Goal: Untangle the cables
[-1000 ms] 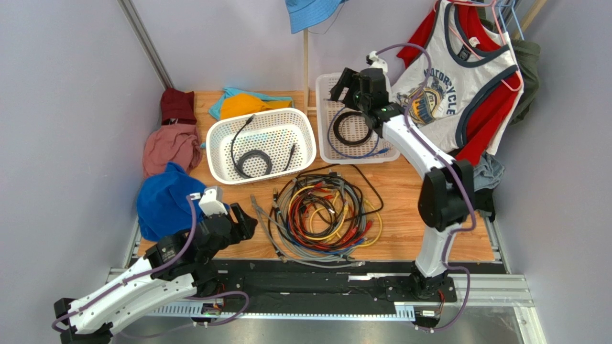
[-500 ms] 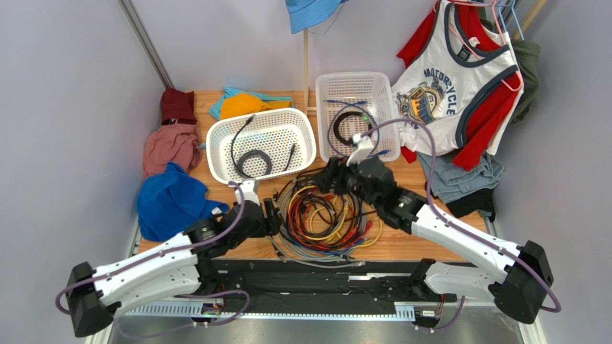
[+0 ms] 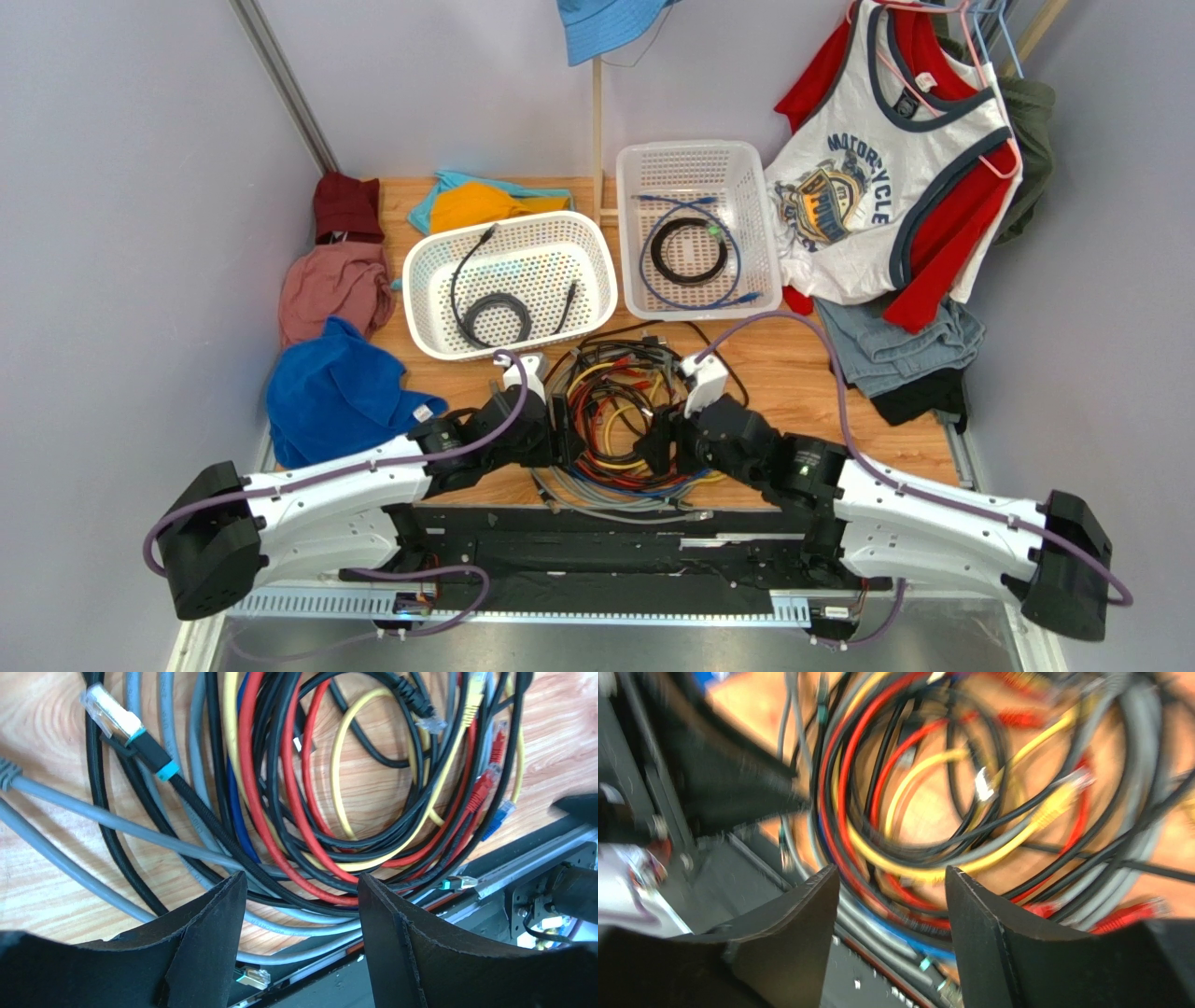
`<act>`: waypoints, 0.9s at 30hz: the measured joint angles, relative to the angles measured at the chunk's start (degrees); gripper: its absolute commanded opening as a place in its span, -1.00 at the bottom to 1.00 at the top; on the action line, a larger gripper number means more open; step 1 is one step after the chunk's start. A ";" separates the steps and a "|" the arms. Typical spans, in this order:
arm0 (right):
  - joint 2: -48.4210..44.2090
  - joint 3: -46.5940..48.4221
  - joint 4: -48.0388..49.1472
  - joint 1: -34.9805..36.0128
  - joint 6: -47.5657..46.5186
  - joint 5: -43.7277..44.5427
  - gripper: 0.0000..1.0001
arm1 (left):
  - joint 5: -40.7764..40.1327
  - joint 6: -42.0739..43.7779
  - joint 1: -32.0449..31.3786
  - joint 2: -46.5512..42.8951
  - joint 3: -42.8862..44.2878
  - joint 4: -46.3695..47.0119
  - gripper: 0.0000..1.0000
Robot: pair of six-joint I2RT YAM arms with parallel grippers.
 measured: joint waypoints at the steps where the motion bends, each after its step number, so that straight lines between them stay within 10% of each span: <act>1: 0.76 0.00 -0.28 2.10 -0.09 0.59 0.35 | 0.02 -0.35 0.00 0.04 -0.24 0.04 0.35; 10: 14.97 4.09 -5.70 20.04 -3.21 11.69 0.51 | -4.68 -4.17 0.00 -9.09 -0.81 -6.19 0.35; 19: 32.63 12.76 -6.99 21.88 -6.51 18.97 0.43 | -10.21 -8.70 0.00 -26.32 -4.52 -15.80 0.34; 22: 37.99 15.41 -8.22 21.88 -7.34 20.09 0.22 | -10.84 -9.68 0.00 -28.72 -5.53 -18.36 0.34; 27: 41.07 17.40 -9.81 21.99 -8.02 20.68 -0.80 | -11.41 -10.19 0.00 -29.81 -5.88 -20.81 0.33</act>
